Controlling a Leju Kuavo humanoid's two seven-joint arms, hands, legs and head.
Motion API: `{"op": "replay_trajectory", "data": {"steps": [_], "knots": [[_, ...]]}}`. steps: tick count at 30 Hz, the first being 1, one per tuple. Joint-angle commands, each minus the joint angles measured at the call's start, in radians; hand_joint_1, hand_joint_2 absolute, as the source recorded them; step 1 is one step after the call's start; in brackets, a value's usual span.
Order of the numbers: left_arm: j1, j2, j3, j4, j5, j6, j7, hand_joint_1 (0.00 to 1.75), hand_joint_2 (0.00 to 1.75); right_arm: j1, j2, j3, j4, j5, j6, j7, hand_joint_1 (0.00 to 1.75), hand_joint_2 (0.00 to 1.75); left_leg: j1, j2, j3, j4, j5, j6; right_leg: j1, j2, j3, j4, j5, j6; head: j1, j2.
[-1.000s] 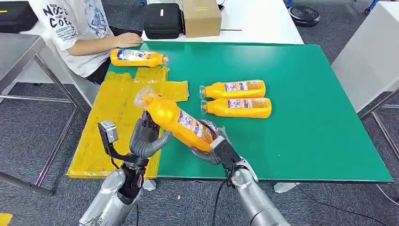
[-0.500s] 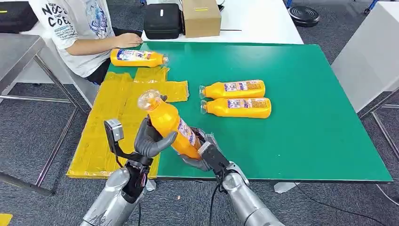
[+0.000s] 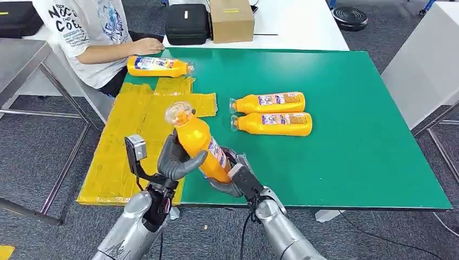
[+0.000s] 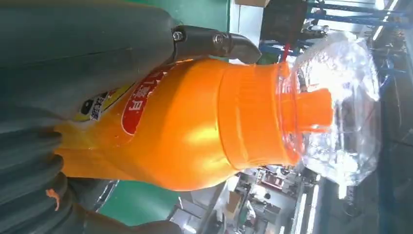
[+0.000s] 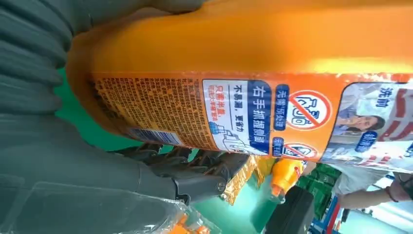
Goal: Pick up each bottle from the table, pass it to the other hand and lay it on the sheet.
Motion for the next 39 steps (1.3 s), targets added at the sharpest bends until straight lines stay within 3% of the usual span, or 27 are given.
{"op": "replay_trajectory", "data": {"steps": [1,12,23,26,29,39], "knots": [[-0.064,-0.001,-0.046,0.131,-0.066,0.079,0.002,0.0,1.75,-0.012,-0.016,0.032,-0.035,-0.001,0.005,0.007,1.75,1.75,0.001,0.0,0.006,0.0,-0.003,-0.001,0.001,-0.001,0.006,0.0,-0.003,-0.001,0.0,0.0],[-0.088,0.005,-0.057,0.199,-0.147,0.135,0.049,0.0,1.75,-0.007,-0.023,0.043,-0.041,0.001,0.001,0.011,1.75,1.75,0.0,0.0,0.006,0.0,-0.002,-0.001,0.001,-0.001,0.006,0.0,-0.002,-0.001,0.0,0.0],[-0.085,0.008,-0.014,0.181,-0.051,0.043,0.036,0.0,1.75,-0.015,-0.025,0.054,-0.007,0.013,-0.002,0.026,1.75,1.75,0.0,0.001,0.003,-0.001,-0.001,-0.001,0.0,0.0,0.003,-0.001,-0.001,-0.001,0.0,0.0],[-0.064,0.005,0.02,0.14,0.111,-0.079,0.054,0.0,1.75,-0.028,-0.026,0.064,0.029,0.028,-0.007,0.03,1.75,1.75,0.001,0.002,0.007,0.0,-0.003,-0.002,0.001,0.0,0.007,0.0,-0.003,-0.002,0.0,0.0],[-0.043,0.01,0.027,0.085,0.198,-0.107,0.061,0.0,1.75,-0.046,-0.027,0.079,0.068,0.042,-0.01,0.028,1.75,1.75,0.0,0.001,0.003,-0.001,-0.001,-0.001,0.0,0.001,0.002,0.0,-0.001,-0.001,0.0,0.0],[-0.023,0.021,0.03,0.036,0.261,-0.118,0.065,0.0,1.75,-0.066,-0.025,0.091,0.108,0.05,-0.013,0.024,1.75,1.75,0.001,0.002,0.006,0.0,-0.003,-0.001,0.001,0.001,0.006,0.0,-0.002,-0.001,0.0,0.0]]}}
